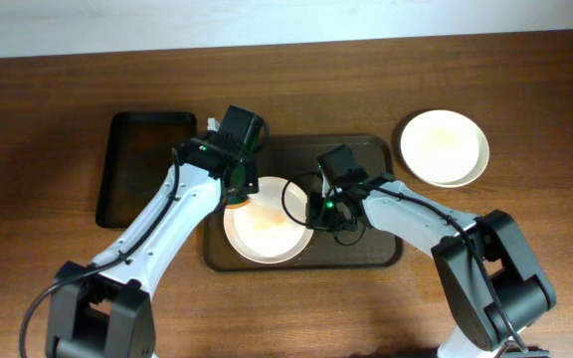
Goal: Clean dirty plates on tray and stack at the side
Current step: 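Scrub the last plate with the sponge in the left gripper, then lift the last plate with the right gripper and stack it on the pile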
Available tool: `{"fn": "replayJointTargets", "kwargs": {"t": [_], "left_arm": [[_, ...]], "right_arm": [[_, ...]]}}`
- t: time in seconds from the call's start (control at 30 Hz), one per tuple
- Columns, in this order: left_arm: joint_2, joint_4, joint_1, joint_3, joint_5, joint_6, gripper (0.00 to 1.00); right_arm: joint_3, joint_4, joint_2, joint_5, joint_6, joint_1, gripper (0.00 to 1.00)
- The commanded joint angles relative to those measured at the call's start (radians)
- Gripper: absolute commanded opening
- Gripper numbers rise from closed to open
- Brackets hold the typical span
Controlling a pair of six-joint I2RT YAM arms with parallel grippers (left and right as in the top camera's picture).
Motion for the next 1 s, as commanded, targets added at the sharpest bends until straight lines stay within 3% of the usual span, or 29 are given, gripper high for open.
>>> {"fn": "replayJointTargets", "kwargs": {"t": [0.0,0.23,0.33,0.53,0.6,0.73,0.8,0.97], "left_arm": [[0.026,0.073,-0.003,-0.06,0.258,0.042,0.0],[0.145,0.211,-0.004,-0.205,0.279,0.045,0.0],[0.168,0.156,-0.004,-0.211,0.024,0.072,0.0],[0.077,-0.074,-0.004,-0.09,-0.277,-0.024,0.0],[0.01,-0.098,-0.004,-0.062,-0.272,-0.024,0.0],[-0.12,-0.103,0.009,-0.061,-0.051,-0.045,0.0],[-0.126,-0.102,0.019,-0.069,0.075,-0.027,0.0],[-0.126,-0.023,0.019,-0.191,0.099,-0.042,0.0]], "right_arm": [[-0.015,-0.009,0.017,0.049,-0.014,-0.006,0.04],[-0.014,-0.008,0.017,0.054,-0.014,-0.006,0.04],[-0.014,-0.027,0.017,0.109,-0.017,-0.006,0.04],[0.044,-0.138,0.016,0.208,-0.057,-0.006,0.04],[0.085,-0.194,0.015,0.241,-0.087,-0.006,0.04],[0.24,-0.333,-0.013,0.251,-0.137,-0.006,0.04],[0.398,-0.497,-0.042,0.366,-0.167,-0.006,0.04],[0.754,-0.858,-0.077,0.794,-0.167,0.019,0.04]]}}
